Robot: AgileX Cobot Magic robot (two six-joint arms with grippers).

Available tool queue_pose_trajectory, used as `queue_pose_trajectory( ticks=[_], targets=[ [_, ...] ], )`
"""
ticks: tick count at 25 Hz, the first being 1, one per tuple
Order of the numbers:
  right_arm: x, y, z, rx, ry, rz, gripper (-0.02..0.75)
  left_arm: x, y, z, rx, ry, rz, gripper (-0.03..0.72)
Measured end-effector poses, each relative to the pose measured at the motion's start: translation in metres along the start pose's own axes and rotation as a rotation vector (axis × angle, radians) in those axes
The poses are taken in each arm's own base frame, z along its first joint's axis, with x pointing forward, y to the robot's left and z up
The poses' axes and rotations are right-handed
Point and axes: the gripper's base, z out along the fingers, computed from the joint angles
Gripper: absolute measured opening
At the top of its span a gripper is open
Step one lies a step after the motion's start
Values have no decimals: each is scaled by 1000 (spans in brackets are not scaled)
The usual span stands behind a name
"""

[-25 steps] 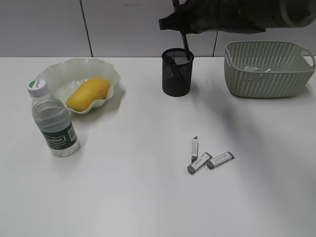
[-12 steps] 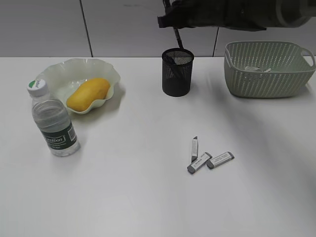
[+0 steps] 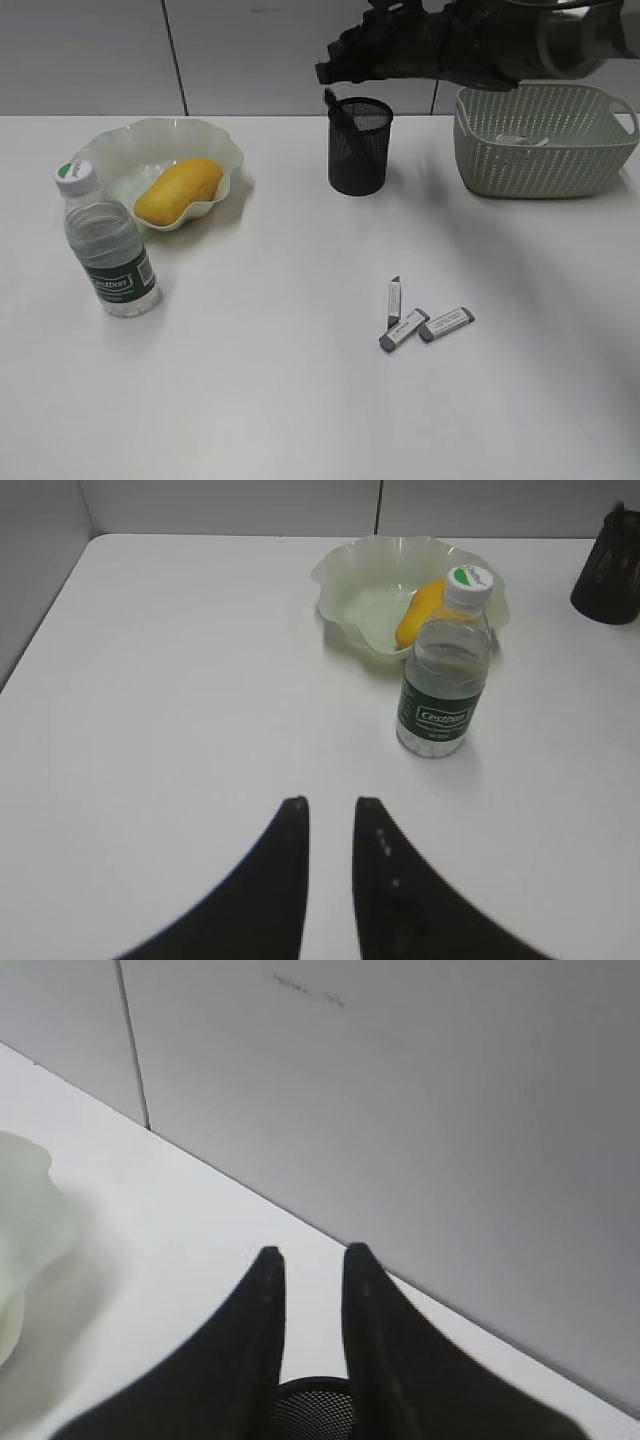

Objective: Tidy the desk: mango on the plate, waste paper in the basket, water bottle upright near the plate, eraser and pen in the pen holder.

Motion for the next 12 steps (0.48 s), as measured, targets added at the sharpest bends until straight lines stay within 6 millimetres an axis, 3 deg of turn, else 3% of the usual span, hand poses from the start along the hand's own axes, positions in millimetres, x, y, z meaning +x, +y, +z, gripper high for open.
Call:
queue_pose_trajectory(
  ticks=[8, 10, 12],
  targets=[
    [-1, -10, -4, 69, 26, 0, 371, 0, 0, 0, 0, 0, 0, 115],
    [-9, -18, -16, 181, 77, 46, 382, 0, 0, 0, 0, 0, 0, 115],
    [-19, -27, -42, 331, 169, 73, 382, 0, 0, 0, 0, 0, 0, 117]
  ],
)
